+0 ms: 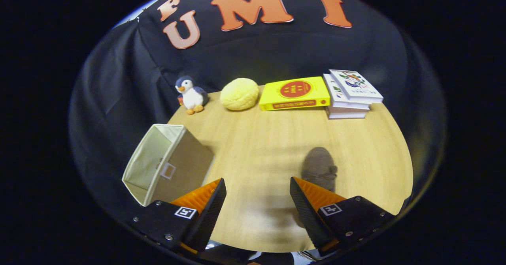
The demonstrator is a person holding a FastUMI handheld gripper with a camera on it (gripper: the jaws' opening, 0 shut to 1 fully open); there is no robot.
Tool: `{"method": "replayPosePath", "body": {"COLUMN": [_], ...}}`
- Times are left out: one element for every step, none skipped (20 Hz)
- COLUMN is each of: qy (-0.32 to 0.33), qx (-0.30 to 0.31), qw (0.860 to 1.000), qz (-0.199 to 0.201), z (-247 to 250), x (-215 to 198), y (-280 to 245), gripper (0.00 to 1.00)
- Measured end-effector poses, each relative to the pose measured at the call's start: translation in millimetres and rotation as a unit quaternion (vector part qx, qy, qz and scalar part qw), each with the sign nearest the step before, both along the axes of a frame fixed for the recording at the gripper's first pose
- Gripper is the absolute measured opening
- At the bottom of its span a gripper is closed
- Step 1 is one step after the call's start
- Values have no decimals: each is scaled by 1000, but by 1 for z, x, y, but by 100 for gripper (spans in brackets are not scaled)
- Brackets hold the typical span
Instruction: Open the storage box then place both shoes into the box .Put the left shoe in first, then the right shoe, with the right side of both shoes facing outward in a uniform manner.
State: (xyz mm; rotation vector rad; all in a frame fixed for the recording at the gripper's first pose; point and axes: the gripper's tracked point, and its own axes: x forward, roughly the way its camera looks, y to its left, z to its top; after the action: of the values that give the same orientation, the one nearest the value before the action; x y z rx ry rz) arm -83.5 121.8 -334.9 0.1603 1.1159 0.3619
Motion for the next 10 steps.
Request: {"method": "replayPosePath", "body": {"qy": [2, 5, 7, 9, 10, 14, 17, 18, 20, 22], "qx": [-9, -18, -24, -32, -41, -47, -51, -53, -57, -59], "qw": [1000, 1000, 1000, 999, 999, 999, 999, 998, 998, 998], "qz": [-8, -12, -8, -4, -3, -3, -3, -5, -8, -10], "z": [-10, -18, -24, -32, -42, -50, -57, -64, -73, -83], "x": [-1, -3, -8, -13, -15, -18, -19, -19, -18, -17], "y": [-17, -31, -40, -49, -59, -67, -73, -79, -85, -89], "gripper": [97, 97, 97, 97, 97, 97, 96, 96, 93, 92]}}
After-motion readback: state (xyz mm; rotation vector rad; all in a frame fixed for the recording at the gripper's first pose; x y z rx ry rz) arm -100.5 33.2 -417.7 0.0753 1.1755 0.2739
